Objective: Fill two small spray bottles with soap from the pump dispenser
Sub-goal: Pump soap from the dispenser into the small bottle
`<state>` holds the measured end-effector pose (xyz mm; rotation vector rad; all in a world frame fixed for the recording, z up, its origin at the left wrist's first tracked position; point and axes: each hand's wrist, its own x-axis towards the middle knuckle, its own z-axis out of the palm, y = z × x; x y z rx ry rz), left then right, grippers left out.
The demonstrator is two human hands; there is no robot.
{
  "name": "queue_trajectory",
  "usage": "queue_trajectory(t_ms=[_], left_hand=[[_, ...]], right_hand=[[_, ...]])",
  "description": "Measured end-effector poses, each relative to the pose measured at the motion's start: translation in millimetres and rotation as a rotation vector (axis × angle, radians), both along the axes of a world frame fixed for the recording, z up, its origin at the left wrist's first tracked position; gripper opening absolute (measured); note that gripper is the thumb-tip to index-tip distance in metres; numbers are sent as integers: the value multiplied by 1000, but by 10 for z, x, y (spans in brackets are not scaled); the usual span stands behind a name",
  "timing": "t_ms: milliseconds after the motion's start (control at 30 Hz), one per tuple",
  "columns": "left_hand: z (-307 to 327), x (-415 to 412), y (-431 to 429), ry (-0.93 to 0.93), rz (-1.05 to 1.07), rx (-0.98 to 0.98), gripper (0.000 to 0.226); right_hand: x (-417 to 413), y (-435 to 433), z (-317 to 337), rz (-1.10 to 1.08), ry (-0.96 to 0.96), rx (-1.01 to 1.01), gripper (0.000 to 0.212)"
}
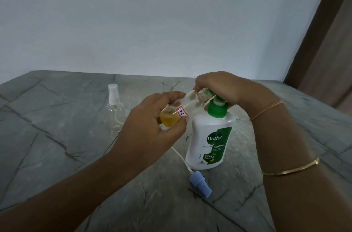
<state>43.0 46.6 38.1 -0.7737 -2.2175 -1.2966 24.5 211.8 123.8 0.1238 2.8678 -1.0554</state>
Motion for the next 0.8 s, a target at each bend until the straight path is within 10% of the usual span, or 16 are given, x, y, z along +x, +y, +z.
queue_trajectory(t_ms=[267, 800], left_hand=[[23, -19, 1, 1, -6, 7, 46], [17, -31, 1, 16, -28, 22, 44]], right_hand=[[-5, -43, 46, -6, 369, -74, 26], [41, -24, 66, -21, 75, -104, 38]])
